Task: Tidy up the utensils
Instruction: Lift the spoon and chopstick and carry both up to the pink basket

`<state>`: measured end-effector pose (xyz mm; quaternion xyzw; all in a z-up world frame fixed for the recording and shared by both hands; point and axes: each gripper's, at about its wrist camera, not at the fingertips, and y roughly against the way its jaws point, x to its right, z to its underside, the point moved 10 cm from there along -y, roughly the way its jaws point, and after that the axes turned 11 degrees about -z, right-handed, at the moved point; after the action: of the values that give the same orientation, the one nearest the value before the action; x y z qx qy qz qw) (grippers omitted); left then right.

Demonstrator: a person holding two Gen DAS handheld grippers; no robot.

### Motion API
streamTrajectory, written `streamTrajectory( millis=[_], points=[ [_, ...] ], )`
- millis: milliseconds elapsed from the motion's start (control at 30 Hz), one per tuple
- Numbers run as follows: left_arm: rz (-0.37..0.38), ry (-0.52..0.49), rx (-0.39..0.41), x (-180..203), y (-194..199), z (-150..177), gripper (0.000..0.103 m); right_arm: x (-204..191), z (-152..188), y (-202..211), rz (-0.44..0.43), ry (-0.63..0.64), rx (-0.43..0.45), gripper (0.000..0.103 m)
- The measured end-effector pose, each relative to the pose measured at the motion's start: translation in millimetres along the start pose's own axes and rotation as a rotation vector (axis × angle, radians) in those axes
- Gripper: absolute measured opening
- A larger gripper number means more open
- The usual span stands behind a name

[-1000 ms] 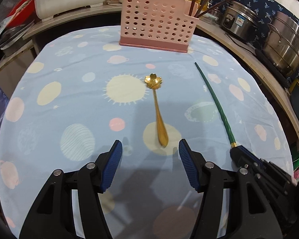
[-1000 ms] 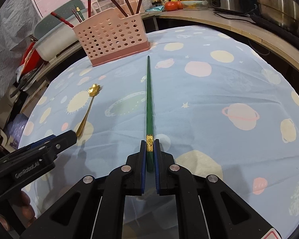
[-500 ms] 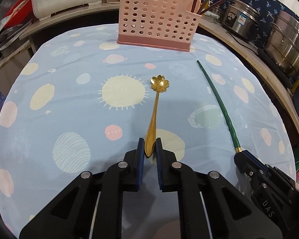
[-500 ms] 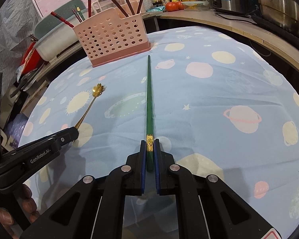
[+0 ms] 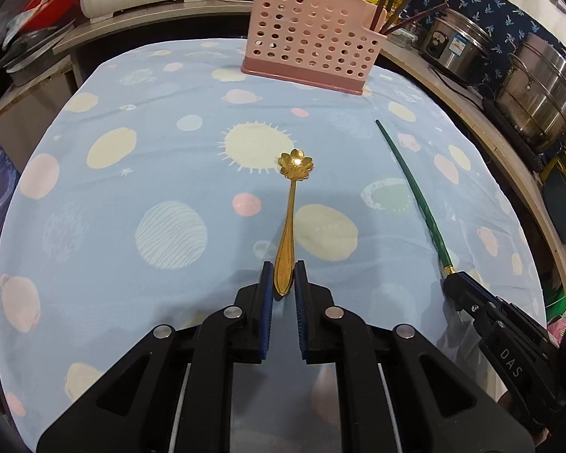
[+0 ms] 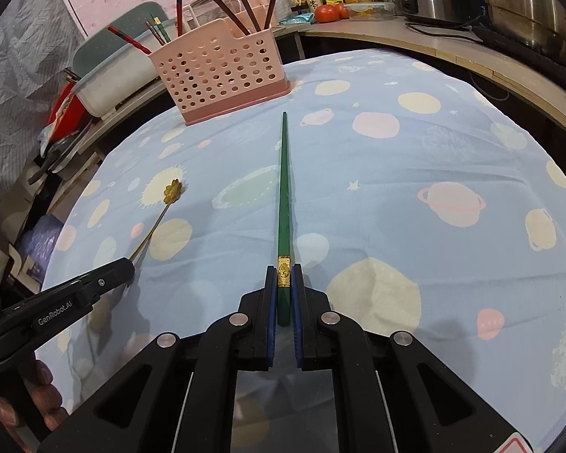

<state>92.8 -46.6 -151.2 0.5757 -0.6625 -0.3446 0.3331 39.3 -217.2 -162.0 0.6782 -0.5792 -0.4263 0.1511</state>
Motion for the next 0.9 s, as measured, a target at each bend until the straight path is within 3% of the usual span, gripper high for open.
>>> streamTrajectory(
  millis=[300,900],
  points=[
    [0.011,0.017,0.052,-9,33,0,0.01,-14,0,26,-0.028,0.018,0.035,0.007],
    [0.036,0.021,0.186,-3,99,-39,0.01,-47,-53,98,-0.106,0.041,0.214,0.007]
  ],
)
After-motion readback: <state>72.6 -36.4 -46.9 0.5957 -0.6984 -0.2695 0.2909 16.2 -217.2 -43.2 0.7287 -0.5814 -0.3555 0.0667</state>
